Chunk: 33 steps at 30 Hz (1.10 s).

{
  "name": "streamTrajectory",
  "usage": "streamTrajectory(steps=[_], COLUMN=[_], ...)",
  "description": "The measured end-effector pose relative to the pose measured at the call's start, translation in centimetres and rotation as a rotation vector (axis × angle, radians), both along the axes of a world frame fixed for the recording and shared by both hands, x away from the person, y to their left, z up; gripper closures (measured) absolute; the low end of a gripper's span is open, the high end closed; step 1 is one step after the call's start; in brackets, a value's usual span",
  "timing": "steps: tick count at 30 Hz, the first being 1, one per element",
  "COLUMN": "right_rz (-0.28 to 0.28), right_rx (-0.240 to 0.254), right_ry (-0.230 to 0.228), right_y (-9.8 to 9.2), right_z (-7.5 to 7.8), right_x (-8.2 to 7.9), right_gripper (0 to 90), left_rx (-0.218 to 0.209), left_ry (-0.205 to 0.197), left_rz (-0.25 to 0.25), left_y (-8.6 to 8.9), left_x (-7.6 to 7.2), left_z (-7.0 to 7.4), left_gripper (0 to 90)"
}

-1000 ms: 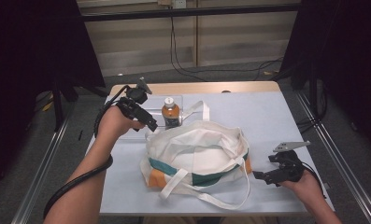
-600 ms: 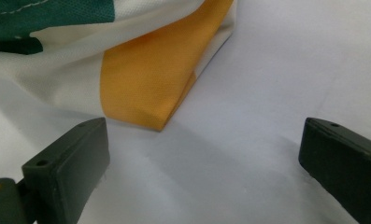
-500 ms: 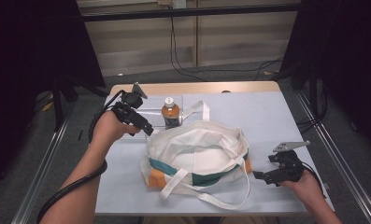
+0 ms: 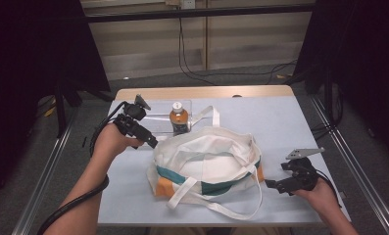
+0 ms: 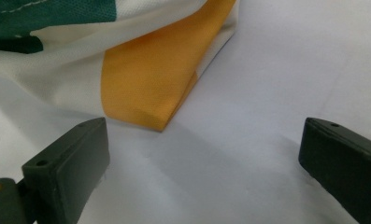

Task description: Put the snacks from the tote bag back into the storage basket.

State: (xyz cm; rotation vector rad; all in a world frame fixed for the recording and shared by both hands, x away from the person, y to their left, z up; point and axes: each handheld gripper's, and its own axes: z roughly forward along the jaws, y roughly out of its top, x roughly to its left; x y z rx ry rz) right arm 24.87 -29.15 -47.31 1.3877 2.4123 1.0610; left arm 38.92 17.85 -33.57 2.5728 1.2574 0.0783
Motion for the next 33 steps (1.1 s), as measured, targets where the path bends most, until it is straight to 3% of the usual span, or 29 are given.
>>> streamTrajectory(steps=[12,14,33], right_rz=[0.0,0.0,0.003], right_rx=[-0.002,-0.002,0.0], right_ry=[0.004,0.004,-0.001], right_y=[0.0,0.0,0.1], right_z=[0.0,0.1,0.0], right_x=[0.0,0.0,0.0], right_gripper=[1.8,1.8,1.8], left_rx=[-0.035,-0.052,-0.066], left_ry=[-0.007,-0.013,-0.013], left_rz=[0.019,0.046,0.058], left_y=[1.3,1.4,2.5], left_x=[-0.3,-0.5,-1.5], left_z=[-0.4,-0.5,-2.7], left_gripper=[7.4,7.5,7.4])
